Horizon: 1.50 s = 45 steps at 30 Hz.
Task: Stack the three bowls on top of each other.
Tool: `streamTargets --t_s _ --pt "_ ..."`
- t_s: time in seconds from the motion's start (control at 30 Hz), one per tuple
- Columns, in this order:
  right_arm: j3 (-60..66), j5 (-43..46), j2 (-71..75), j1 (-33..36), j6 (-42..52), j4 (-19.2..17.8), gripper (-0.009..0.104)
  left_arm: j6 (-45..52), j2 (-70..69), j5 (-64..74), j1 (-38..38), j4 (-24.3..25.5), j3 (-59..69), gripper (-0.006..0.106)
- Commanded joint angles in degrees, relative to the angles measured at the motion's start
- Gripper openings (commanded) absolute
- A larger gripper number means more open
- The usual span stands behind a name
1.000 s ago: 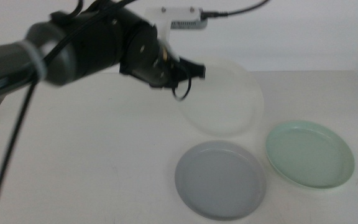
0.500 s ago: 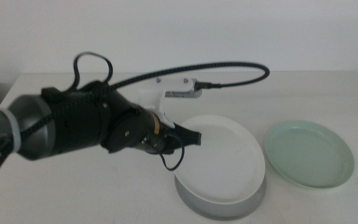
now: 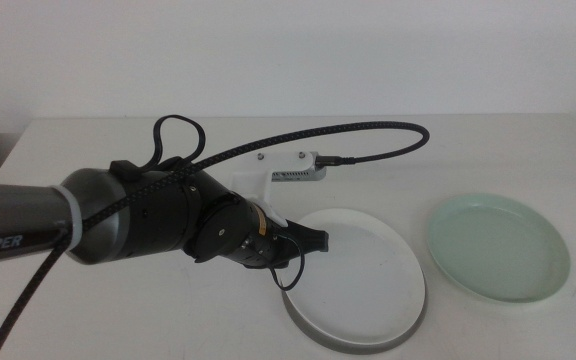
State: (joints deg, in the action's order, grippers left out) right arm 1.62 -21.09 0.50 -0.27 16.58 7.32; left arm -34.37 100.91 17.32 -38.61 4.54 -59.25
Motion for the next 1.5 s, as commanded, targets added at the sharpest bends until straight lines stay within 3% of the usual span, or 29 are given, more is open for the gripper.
streamTargets --t_s 0.0,0.1,0.3,0.37,0.67,0.93,1.47 --pt "-0.35 4.1 1.59 -0.3 0.66 -0.62 0.033 -0.82 -2.39 -2.44 -0.38 -1.21 -1.16 0.01" --pt "-0.35 4.1 1.59 -0.3 0.66 -0.62 0.033 -0.24 -2.39 -2.35 -0.38 -1.21 -1.22 0.026" --pt "-0.35 4.1 1.59 -0.3 0.66 -0.62 0.033 3.7 -4.68 -1.08 -0.38 -0.99 -1.22 0.091" --pt "-0.35 4.1 1.59 -0.3 0.66 -0.62 0.033 7.22 -8.04 0.44 -0.38 -1.08 -1.22 0.106" --pt "-0.35 4.1 1.59 -0.3 0.66 -0.62 0.033 27.9 -33.03 18.93 -0.18 -1.08 -1.16 0.105" --pt "-0.35 4.1 1.59 -0.3 0.66 -0.62 0.033 34.75 -53.47 33.2 -0.26 -4.54 -1.16 0.105" --pt "-0.35 4.1 1.59 -0.3 0.66 -0.62 0.033 39.01 -60.18 37.34 -0.26 -7.22 -1.21 0.105"
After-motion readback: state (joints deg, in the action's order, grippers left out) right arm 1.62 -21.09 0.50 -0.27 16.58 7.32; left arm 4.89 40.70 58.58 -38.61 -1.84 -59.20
